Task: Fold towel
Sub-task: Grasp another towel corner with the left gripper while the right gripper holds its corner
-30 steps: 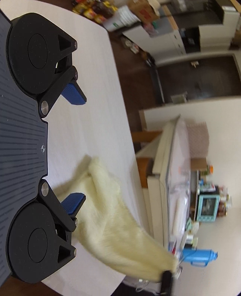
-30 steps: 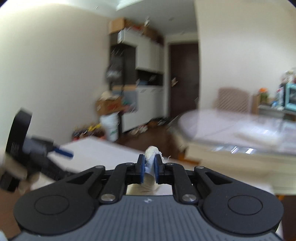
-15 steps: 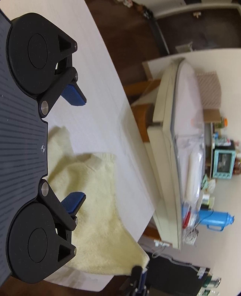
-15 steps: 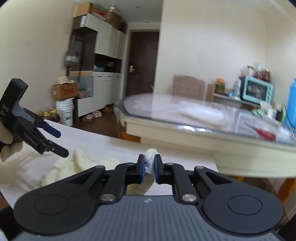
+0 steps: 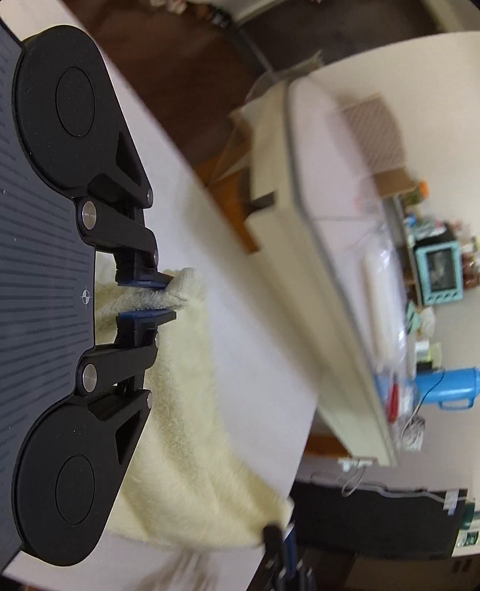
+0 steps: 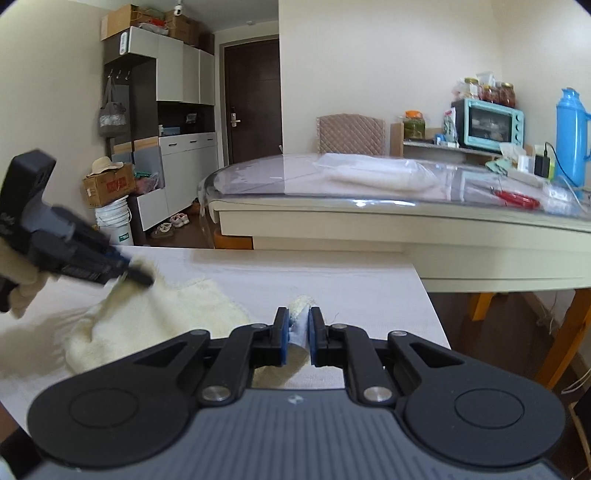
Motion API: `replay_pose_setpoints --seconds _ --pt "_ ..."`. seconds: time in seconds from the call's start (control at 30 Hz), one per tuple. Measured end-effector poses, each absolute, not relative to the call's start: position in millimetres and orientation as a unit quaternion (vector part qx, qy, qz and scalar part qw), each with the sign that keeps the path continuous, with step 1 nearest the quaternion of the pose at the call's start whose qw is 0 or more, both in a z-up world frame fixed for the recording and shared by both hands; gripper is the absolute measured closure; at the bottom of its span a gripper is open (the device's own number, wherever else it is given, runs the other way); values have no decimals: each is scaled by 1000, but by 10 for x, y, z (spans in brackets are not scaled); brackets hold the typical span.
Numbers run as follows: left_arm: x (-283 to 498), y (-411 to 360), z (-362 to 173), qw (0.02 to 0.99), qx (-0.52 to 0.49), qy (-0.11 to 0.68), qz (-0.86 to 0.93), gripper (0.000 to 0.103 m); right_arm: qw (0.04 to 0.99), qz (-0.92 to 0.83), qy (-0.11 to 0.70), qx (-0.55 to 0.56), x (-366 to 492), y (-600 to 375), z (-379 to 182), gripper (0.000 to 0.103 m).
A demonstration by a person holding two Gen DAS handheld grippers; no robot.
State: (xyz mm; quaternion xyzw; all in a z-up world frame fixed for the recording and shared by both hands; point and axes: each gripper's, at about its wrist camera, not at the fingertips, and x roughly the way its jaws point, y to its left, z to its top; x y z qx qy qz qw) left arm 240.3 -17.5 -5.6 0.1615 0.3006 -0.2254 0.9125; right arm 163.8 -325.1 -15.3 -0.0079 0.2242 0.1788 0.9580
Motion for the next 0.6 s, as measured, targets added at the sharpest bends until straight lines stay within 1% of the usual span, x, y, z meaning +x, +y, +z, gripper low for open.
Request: replay_pose_setpoints --seconds 0.03,0.1,0.13,0.17,0.2,0.27,0.3,0.5,0.57,0.6 --pt "2435 -180 -40 915 158 299 -221 89 958 178 224 -6 1657 -3238 -142 91" --pt "2499 -192 -7 919 152 295 -213 78 958 174 226 -4 1672 -3228 -142 91" --pt "2531 -197 10 921 149 293 -208 60 958 173 230 -3 1680 -3230 -150 91" --pt "2563 -203 26 923 145 291 -204 45 957 172 233 -2 1686 -3221 -147 91" --pt "2567 -183 40 925 144 290 -201 41 956 169 238 -3 1696 -3222 -158 91" --pt "2498 -42 61 926 139 292 -196 36 955 164 249 -3 1722 -3235 -192 91" --pt "2458 43 64 924 133 299 -196 36 954 157 256 -3 1747 -3245 -219 91" --pt "1865 268 -127 896 116 349 -250 36 953 155 260 -5 1785 -3205 -244 90" --pt "1662 293 -204 886 117 359 -269 37 953 159 258 -5 1772 -3179 -245 87" --pt "1590 272 -244 885 124 356 -273 37 953 161 257 -5 1766 -3162 -243 87"
